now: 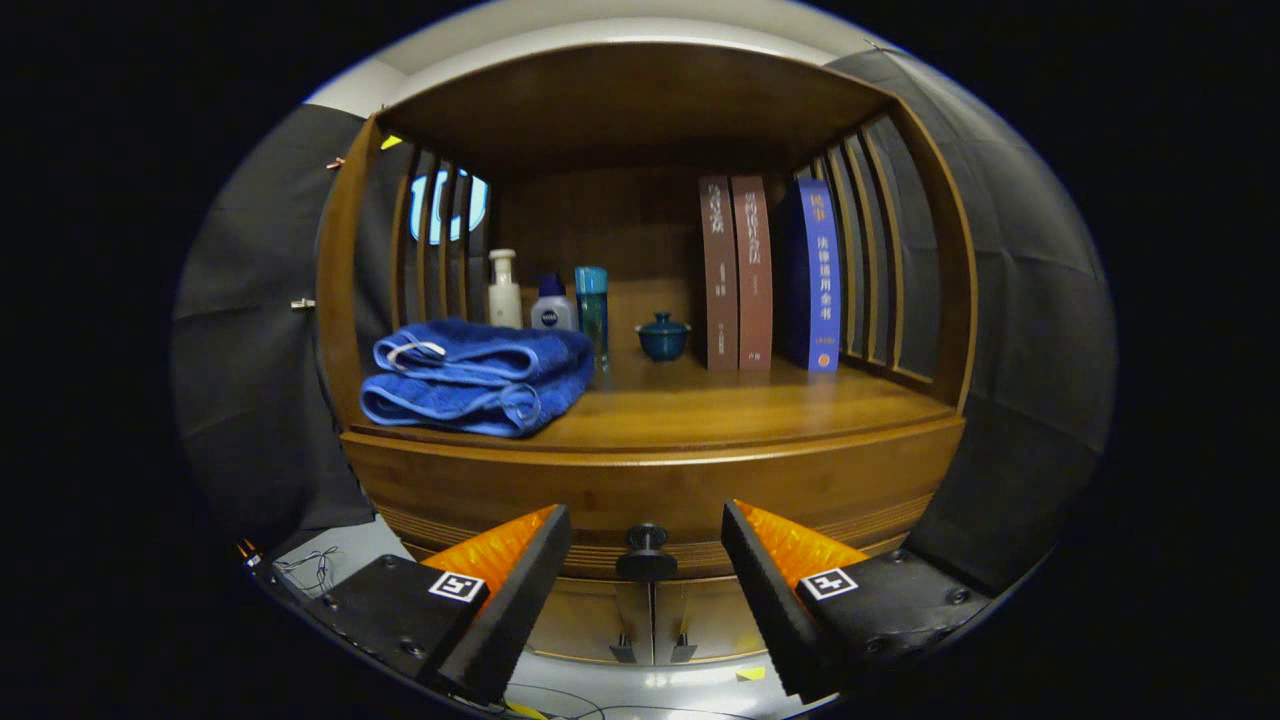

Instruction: Pull open the drawer, take out the items inside it, and place them on the countertop above the cabinet.

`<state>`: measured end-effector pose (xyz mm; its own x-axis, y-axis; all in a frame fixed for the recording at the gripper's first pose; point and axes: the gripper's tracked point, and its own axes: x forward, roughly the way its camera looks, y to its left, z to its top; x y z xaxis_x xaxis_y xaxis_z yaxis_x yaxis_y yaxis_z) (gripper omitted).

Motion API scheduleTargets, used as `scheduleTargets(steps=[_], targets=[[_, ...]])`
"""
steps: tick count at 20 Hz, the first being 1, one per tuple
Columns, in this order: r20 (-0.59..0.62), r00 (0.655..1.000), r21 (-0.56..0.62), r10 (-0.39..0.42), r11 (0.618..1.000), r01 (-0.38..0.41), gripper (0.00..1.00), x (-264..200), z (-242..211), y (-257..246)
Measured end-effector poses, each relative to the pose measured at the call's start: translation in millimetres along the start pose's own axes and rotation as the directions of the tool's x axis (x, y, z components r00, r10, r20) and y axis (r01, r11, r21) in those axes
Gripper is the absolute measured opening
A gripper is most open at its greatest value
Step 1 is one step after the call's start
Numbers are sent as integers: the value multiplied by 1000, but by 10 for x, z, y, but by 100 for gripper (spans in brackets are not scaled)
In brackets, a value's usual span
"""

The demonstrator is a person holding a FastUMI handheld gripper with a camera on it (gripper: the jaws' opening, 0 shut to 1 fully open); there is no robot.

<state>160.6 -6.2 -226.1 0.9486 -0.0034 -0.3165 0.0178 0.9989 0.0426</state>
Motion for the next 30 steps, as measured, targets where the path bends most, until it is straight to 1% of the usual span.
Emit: scheduleTargets(steps=[3, 4, 5, 6, 8, 9, 12, 14, 19, 21, 25, 30], targets=[[-46, 999, -2, -17, 1000, 17, 97, 272, -227, -10], [-64, 998, -8, -22, 1000, 22, 93, 298, -286, -30], [-85, 996, -16, -26, 1000, 25, 86, 334, -353, -35], [-107, 994, -29, -35, 999, 32, 81, 356, -425, -42], [-127, 992, -38, -25, 999, 20, 59, 404, -503, -18], [-118, 993, -45, -27, 999, 22, 52, 383, -479, -16], [-126, 992, -38, -28, 999, 23, 42, 374, -493, -11], [-142, 989, -55, -27, 998, 19, 37, 385, -501, -26], [-160, 987, -48, -30, 999, 23, 37, 362, -509, -25], [-171, 985, -52, -29, 998, 21, 37, 287, -525, -27], [-192, 981, -49, -25, 999, 16, 37, 29, -587, -37], [-219, 975, -54, -34, 998, 23, 37, -427, -687, -58]])
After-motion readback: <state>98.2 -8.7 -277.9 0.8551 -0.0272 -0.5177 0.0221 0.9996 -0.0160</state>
